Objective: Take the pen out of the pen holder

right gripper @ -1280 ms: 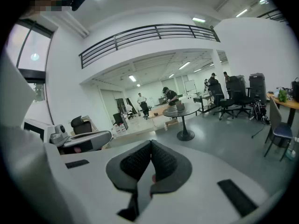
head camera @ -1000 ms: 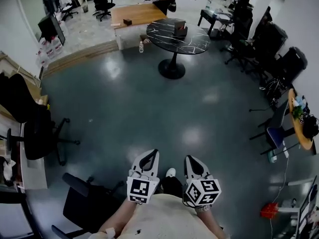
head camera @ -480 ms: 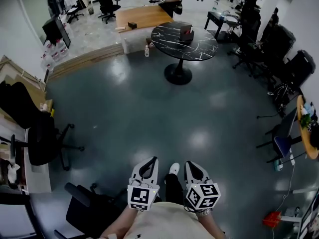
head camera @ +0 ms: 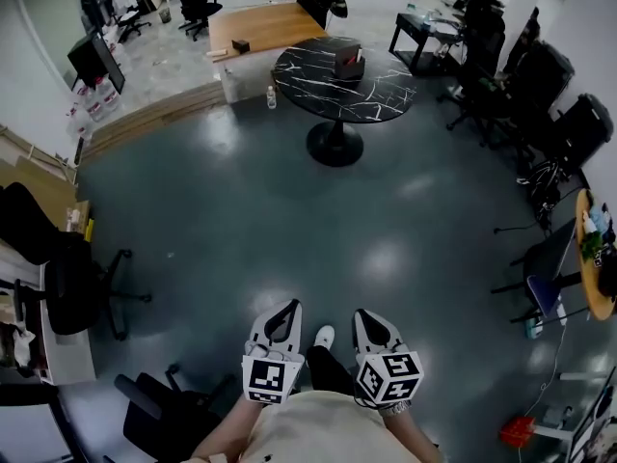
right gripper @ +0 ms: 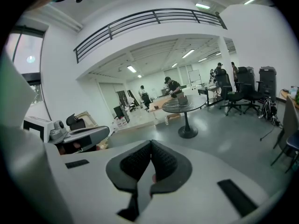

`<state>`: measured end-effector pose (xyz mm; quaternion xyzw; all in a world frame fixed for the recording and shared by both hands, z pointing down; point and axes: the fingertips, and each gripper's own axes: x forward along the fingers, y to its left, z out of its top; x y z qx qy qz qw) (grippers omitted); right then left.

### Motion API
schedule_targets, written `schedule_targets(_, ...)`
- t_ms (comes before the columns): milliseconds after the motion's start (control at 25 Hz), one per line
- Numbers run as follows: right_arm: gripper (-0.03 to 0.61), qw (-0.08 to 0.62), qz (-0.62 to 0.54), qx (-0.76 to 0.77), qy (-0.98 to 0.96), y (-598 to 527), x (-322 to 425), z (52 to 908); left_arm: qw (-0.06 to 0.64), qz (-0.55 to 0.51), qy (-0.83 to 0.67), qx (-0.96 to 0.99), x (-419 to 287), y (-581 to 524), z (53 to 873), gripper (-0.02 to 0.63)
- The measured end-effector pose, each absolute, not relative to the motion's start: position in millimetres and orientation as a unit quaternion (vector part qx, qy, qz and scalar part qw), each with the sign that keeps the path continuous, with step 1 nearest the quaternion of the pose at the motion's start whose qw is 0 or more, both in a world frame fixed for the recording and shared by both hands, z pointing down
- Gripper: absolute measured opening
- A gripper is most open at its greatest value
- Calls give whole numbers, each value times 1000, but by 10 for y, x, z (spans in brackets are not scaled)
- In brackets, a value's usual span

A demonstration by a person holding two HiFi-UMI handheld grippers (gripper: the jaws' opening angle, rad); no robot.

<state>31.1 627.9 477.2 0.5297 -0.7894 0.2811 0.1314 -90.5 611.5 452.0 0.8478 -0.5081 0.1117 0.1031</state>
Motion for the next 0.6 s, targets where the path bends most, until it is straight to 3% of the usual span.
schedule_targets(600, 18, 122, 272, 517, -803, 5215, 1019, 4681, 90, 117, -519, 842, -251, 5155, 4366, 11)
